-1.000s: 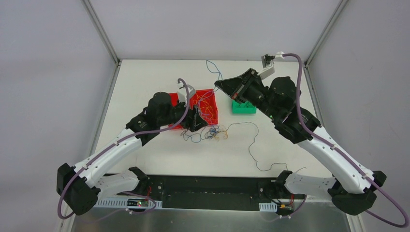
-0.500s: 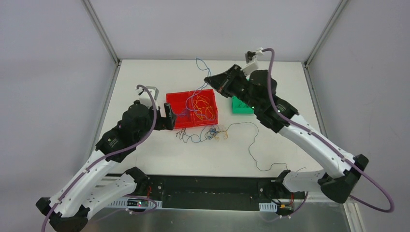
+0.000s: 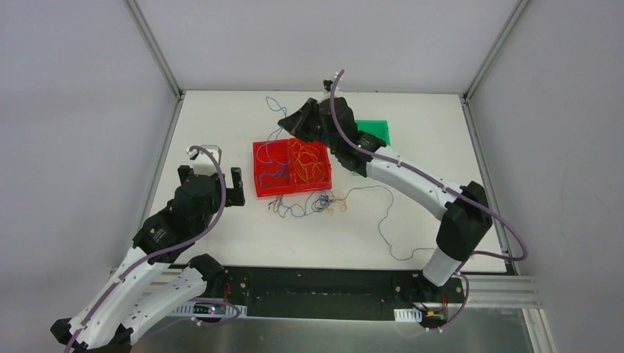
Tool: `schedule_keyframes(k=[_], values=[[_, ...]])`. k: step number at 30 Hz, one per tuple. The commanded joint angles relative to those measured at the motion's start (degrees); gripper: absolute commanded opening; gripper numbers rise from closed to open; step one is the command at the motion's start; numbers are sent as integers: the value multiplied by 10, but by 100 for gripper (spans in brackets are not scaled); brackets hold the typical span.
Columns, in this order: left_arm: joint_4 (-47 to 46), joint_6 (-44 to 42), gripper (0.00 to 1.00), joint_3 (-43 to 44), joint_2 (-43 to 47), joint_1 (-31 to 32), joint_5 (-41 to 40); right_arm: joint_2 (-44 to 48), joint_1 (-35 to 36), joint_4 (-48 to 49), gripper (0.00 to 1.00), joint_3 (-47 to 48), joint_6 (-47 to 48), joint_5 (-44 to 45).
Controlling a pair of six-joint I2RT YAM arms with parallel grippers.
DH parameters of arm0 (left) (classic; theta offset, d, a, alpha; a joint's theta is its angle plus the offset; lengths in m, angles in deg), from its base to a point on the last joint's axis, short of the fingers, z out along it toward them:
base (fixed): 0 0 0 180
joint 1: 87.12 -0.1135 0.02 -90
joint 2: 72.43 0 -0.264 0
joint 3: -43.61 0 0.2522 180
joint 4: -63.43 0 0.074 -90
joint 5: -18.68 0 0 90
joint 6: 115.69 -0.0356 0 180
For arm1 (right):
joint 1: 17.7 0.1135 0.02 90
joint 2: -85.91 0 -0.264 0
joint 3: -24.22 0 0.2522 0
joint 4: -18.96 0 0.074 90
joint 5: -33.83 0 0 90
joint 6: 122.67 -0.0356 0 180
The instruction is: Untangle the cables
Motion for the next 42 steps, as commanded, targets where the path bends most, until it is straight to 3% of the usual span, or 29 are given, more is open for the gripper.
schedule_keyframes(k=[1, 9, 15, 21, 27, 42], values=[[-4, -20, 95, -10, 15, -5, -27, -40, 3, 64, 0, 46, -18, 12], [-5, -22, 96, -12, 16, -5, -19, -107, 3, 64, 0, 39, 1, 55], [-7, -22, 96, -11, 22, -5, -2, -106, 23, 51, 0, -17, 89, 104], [-8, -24, 96, -11, 16, -5, -1, -151, 102, -31, 0, 7, 241, 203], [-8, -25, 97, -15, 23, -5, -3, -187, 119, -94, 0, 16, 238, 208], [-8, -28, 97, -15, 3, -5, 14, -390, 65, -415, 0, 344, 164, 114]])
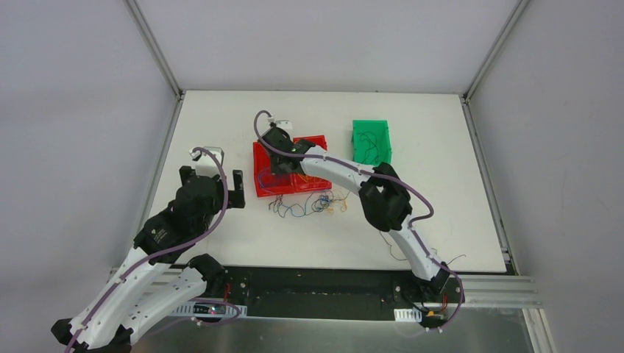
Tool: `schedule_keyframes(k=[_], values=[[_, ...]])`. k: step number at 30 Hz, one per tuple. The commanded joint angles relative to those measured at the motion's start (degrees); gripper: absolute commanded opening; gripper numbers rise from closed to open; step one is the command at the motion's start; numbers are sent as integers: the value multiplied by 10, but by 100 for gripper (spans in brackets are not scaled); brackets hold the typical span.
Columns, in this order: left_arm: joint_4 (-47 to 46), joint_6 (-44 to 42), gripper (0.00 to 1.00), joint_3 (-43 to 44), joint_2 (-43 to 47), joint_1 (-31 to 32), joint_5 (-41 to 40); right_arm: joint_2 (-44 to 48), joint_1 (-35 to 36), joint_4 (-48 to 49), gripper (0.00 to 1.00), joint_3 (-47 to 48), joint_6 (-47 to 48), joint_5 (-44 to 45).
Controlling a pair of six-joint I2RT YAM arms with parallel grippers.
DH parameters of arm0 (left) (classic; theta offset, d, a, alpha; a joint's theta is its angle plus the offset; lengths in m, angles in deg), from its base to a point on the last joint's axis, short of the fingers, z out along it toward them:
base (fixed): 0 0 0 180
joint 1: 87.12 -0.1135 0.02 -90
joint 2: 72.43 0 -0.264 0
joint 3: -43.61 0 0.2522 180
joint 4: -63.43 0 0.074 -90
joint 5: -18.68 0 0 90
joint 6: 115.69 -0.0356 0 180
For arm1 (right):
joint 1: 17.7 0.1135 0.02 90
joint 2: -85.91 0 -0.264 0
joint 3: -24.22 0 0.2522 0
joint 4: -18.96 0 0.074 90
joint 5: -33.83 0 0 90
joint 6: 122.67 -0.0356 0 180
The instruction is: Untangle the cables
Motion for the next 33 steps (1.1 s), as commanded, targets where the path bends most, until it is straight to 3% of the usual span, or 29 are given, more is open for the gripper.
schedule_keyframes(k=[1, 6, 11, 22, 26, 31, 33], values=[[-10, -9, 97, 0, -10, -5, 11, -47, -13, -129, 0, 93, -22, -35], [-10, -10, 97, 1, -23, -5, 21, -79, -15, -169, 2, 130, -17, -32], [-10, -10, 97, 4, -42, -5, 29, -65, -16, -173, 19, 143, -4, -42], [-10, -15, 98, 5, -64, -5, 52, 81, -16, -178, 49, 133, 15, -31], [-18, -34, 99, 4, -86, -5, 149, 155, -16, -158, 67, 61, 18, -28], [-21, -46, 99, 17, -145, -4, 324, 309, -16, -71, 73, -138, 19, -29], [-22, -45, 99, 19, -167, -4, 349, 367, -16, -53, 73, -214, 17, -23]])
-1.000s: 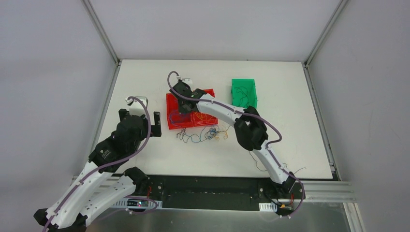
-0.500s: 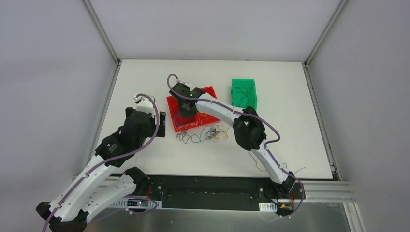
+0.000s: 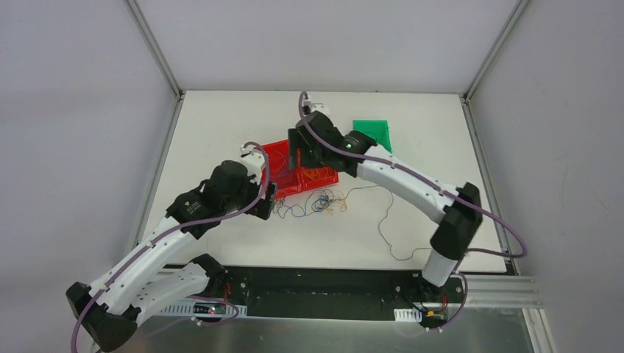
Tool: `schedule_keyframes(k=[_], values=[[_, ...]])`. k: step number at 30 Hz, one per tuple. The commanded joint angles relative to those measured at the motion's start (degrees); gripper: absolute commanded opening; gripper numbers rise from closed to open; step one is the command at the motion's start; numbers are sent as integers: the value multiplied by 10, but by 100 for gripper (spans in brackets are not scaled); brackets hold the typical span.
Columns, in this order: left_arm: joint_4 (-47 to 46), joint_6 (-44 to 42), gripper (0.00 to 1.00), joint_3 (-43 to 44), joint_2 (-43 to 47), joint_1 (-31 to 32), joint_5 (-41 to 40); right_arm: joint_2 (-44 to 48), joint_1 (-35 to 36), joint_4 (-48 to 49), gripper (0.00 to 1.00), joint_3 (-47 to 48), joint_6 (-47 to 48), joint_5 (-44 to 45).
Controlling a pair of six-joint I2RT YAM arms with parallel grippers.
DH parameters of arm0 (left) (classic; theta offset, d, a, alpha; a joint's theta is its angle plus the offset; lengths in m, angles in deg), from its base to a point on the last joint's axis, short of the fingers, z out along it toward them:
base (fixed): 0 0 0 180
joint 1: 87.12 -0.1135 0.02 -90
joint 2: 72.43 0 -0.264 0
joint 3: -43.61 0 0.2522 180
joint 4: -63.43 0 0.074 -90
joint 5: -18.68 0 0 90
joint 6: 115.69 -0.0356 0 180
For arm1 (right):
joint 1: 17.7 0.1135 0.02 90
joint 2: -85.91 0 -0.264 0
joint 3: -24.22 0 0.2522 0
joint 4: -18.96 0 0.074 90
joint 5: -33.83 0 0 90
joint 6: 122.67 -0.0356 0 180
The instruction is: Untangle the cables
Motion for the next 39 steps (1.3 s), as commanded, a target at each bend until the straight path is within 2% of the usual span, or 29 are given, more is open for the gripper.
schedule_keyframes(k=[1, 7, 9, 11, 16, 21, 28, 31, 33, 39], values=[[-13, -16, 99, 19, -49, -4, 134, 128, 1, 48, 74, -156, 1, 18], [-9, -21, 95, 34, -125, -4, 158, 240, 0, 84, 74, -324, -29, 30], [-3, -21, 87, 46, -152, -4, 130, 262, 0, 101, 74, -360, -39, 22], [5, -24, 83, 63, -178, -4, 99, 280, -1, 118, 74, -386, -45, 18], [21, -43, 80, 96, -240, -4, 119, 307, -2, 141, 74, -418, -48, 26], [26, -64, 65, 111, -297, -4, 118, 340, -6, 154, 74, -438, -46, 29], [21, -67, 60, 122, -370, -4, 100, 409, -12, 162, 75, -478, -55, 24], [20, -63, 54, 134, -402, -4, 93, 433, -13, 176, 76, -502, -55, 6], [20, -60, 44, 139, -414, -4, 89, 439, -15, 179, 76, -514, -55, 3], [21, -55, 0, 145, -428, -4, 61, 453, -17, 183, 76, -535, -64, 1]])
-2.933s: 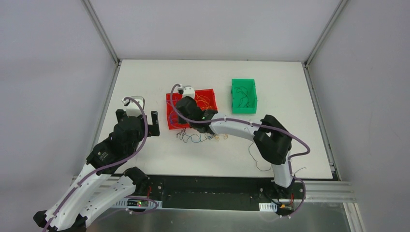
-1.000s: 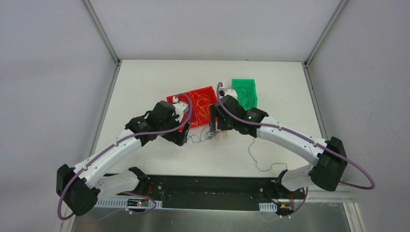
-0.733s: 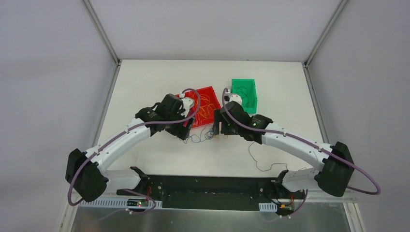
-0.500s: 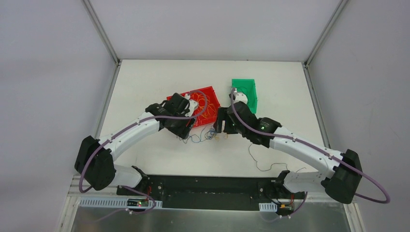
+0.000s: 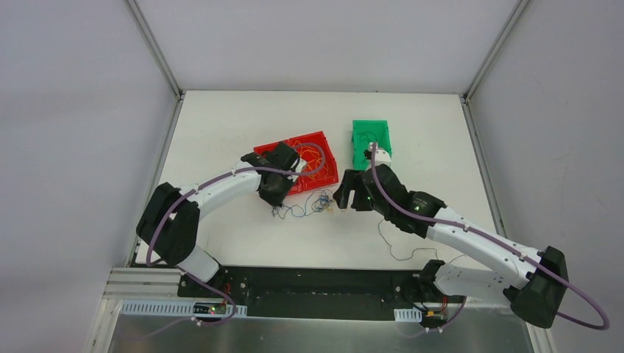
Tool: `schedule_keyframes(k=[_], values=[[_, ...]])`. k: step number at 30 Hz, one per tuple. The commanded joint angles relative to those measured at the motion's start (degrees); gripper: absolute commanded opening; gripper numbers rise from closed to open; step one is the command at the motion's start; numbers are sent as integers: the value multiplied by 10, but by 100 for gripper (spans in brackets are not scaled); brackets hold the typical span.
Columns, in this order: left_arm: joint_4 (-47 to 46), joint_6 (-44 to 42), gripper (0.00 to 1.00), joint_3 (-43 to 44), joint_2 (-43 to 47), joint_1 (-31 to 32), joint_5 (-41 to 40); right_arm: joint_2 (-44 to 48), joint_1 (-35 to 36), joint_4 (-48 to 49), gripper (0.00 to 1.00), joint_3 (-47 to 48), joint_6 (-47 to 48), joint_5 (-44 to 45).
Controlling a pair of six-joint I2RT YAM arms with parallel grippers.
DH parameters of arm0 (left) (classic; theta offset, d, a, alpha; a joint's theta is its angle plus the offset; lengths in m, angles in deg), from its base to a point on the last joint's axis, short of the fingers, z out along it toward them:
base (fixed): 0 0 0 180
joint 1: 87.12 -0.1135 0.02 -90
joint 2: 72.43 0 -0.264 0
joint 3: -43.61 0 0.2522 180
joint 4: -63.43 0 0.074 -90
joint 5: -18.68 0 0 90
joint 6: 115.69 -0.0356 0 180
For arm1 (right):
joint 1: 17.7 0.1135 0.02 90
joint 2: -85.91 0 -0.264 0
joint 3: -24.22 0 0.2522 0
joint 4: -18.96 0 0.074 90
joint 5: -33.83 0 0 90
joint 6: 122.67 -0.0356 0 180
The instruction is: Untangle the cables
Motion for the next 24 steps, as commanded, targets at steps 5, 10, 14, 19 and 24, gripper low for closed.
schedule_keyframes(k=[5, 10, 14, 19, 24], values=[[20, 1, 0, 26, 43, -4, -37, 6, -10, 37, 76, -20, -18, -21], [28, 20, 0, 21, 135, -4, -37, -24, -11, 64, 76, -24, -28, -57], [40, 42, 0, 18, 227, -4, -26, -70, -11, 95, 76, -15, -32, -67], [83, 54, 0, 48, 274, -4, -23, -146, -11, 87, 76, 23, -47, -31], [113, 59, 0, 81, 304, -4, -39, -208, -11, 73, 67, 43, -72, 25]])
